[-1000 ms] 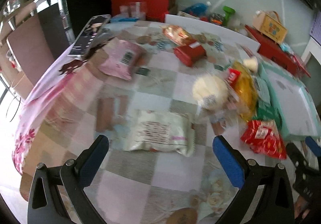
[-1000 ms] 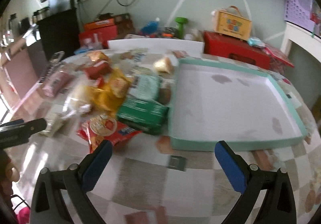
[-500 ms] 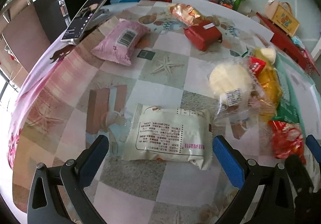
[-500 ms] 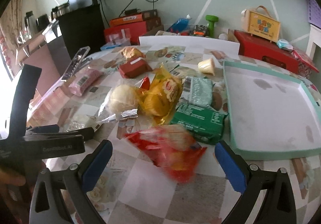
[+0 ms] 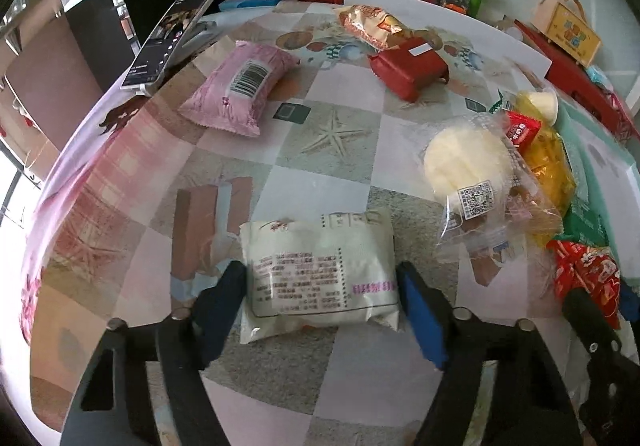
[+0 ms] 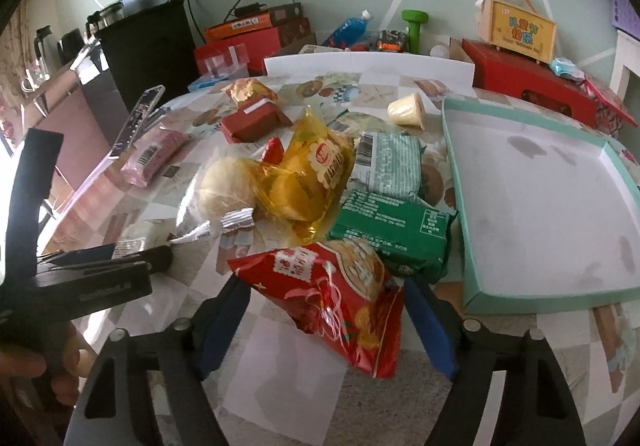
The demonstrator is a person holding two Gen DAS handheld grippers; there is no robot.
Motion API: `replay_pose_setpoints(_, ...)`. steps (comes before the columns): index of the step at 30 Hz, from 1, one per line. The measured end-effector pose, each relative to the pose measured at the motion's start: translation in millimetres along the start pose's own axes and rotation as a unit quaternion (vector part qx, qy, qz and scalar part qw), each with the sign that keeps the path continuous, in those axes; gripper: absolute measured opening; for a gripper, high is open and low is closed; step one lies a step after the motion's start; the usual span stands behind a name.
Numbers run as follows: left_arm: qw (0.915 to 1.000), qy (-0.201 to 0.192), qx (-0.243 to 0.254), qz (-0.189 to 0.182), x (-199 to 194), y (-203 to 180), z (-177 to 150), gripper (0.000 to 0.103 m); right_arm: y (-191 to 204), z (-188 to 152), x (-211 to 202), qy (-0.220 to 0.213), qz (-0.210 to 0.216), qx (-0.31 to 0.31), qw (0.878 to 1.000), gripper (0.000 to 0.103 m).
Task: Organize snacks
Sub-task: 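Grasp the white snack pouch with the left gripper while the right gripper grasps the red chip bag, then carry the white pouch into the teal tray and release while the right gripper drops the red bag there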
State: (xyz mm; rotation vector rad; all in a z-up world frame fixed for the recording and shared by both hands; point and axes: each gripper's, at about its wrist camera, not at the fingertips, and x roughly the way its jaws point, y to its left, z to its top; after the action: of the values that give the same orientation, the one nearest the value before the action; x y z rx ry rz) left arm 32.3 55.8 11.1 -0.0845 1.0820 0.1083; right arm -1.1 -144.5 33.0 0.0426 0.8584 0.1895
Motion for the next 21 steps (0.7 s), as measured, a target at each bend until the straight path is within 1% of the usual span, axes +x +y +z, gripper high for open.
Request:
replay_pose_setpoints(2, 1.0, -0.001, -0.004, -0.002, -1.3, 2.0, 0.4, 0.07, 2.0, -0.1, -1.4, -0.001, 0.0, -0.004, 1.0, 0.076)
replay_pose_setpoints(4, 0.9999, -0.001, -0.011, -0.003, -2.9, 4.3, 0.8, 0.068, 3.1, -0.5, -2.4, 0.0, 0.004, -0.006, 1.0, 0.068)
replay_pose_setpoints(5, 0.9999, -0.001, -0.014, -0.004, -4.2, 5.6, 0.7, 0.067, 3.1, -0.4, -2.9, 0.001, 0.006, -0.005, 1.0, 0.069)
replay_pose_setpoints(7, 0.9997, -0.004, -0.024, -0.009, -8.1, 9.4, 1.0, 0.062, 2.0, -0.5, -3.5, 0.0, 0.009, -0.001, 1.0, 0.068)
replay_pose_setpoints(12, 0.9992, -0.013, -0.035, -0.015, -18.1, 13.4, 2.3, 0.061, -0.1, 0.6, -7.8, -0.006, 0.017, 0.007, 1.0, 0.065)
replay_pose_setpoints(21, 0.9978, -0.049, -0.039, -0.023, -50.6, 10.8, 14.5, 0.061, -15.3, 10.5, -40.9, -0.066, 0.028, 0.039, 0.997, 0.064)
